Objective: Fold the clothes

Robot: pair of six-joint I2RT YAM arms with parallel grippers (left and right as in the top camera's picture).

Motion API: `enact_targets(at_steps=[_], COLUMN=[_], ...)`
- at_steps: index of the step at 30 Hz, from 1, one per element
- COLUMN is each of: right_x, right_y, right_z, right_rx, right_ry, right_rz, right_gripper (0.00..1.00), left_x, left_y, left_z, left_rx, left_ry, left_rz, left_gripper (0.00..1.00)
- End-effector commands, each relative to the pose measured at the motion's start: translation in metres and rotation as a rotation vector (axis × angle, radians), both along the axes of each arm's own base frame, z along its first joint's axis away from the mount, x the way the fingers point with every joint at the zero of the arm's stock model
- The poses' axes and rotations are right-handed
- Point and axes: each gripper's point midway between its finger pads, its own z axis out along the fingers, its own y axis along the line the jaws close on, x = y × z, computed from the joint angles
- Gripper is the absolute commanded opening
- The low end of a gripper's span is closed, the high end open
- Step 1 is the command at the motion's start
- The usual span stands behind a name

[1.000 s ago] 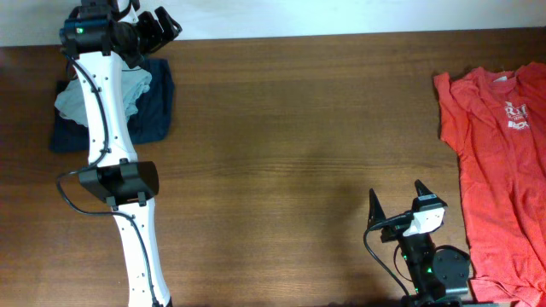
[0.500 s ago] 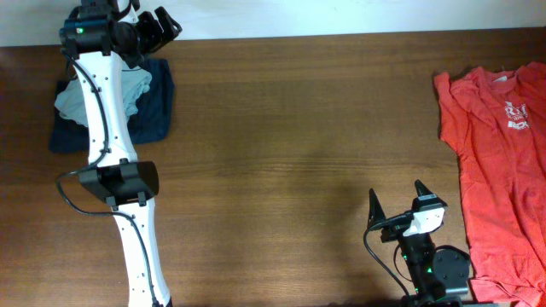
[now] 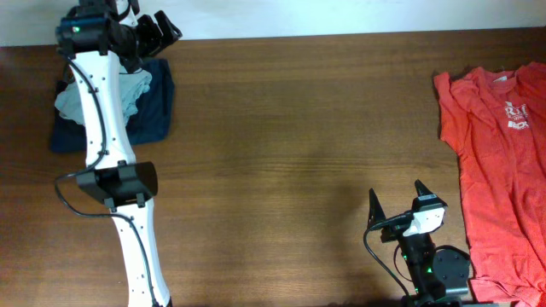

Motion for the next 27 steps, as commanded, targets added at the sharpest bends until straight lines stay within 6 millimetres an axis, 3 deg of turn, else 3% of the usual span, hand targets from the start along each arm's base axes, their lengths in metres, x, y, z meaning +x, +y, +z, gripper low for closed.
enact_targets(at_steps=[1,4,7,10,13,19,27], right_x=[0.000,0.000,0.000,0.000,0.000,0.000,0.000], right_y=[-0.004,-0.004,-0.004,-0.004,-0.004,-0.004,-0.004], right_z=[-0.002,-0.002,-0.002,-0.002,-0.002,-0.002,-0.002], right_rx=[0.002,0.002,0.002,0.002,0.002,0.002,0.002], right_ry=[0.000,0.000,0.000,0.000,0.000,0.000,0.000], right_rz=[-0.019,-0.019,-0.019,-0.019,-0.018,-0.019,-0.019], right_gripper=[0.99,0.98,0.99,0.98,0.99,0.99,0.99], left_x=[-0.031,-0.051,-0.074,-0.104,-0.136,-0.205,-0.297], left_y=[-0.002,-0.004,-0.007,-0.010,-0.013,-0.016,-0.019], left_z=[0.099,0.136,0.159,0.166,0.161,0.126,0.030], left_rx=[0.024,0.029,0.030,0.025,0.018,0.020,0.030], left_ry=[-0.171,-0.226,-0.236,-0.189,-0.120,0.038,0.334], left_rz=[0.004,0.004,0.003,0.003,0.003,0.014,0.029], left_gripper=[0.99,0.99,0.99,0.99,0.99,0.99,0.99])
